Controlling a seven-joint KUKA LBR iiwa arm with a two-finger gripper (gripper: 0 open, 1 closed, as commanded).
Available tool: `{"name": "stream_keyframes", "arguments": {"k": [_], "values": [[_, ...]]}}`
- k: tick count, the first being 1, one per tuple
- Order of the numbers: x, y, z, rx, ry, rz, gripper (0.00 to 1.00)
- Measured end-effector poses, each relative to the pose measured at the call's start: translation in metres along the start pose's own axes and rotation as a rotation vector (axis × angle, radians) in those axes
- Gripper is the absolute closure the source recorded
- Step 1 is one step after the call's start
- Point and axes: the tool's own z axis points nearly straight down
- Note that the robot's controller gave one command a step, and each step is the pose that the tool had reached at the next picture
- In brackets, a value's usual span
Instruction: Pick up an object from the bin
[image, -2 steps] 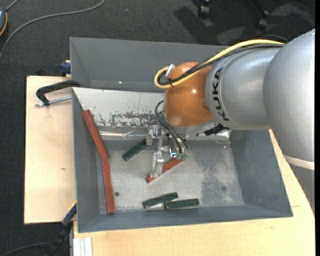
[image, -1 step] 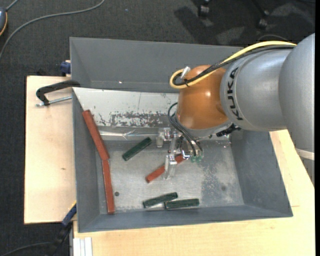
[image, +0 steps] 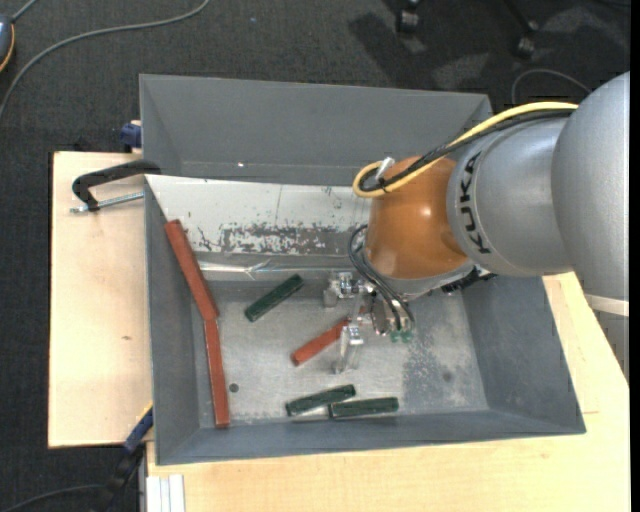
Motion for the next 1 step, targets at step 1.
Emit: {"name": "stream_keyframes", "arguments": {"k": [1], "values": [[-0.0008, 0.0008, -0.0008, -0.002, -0.003, 0.001, 0.0]]}}
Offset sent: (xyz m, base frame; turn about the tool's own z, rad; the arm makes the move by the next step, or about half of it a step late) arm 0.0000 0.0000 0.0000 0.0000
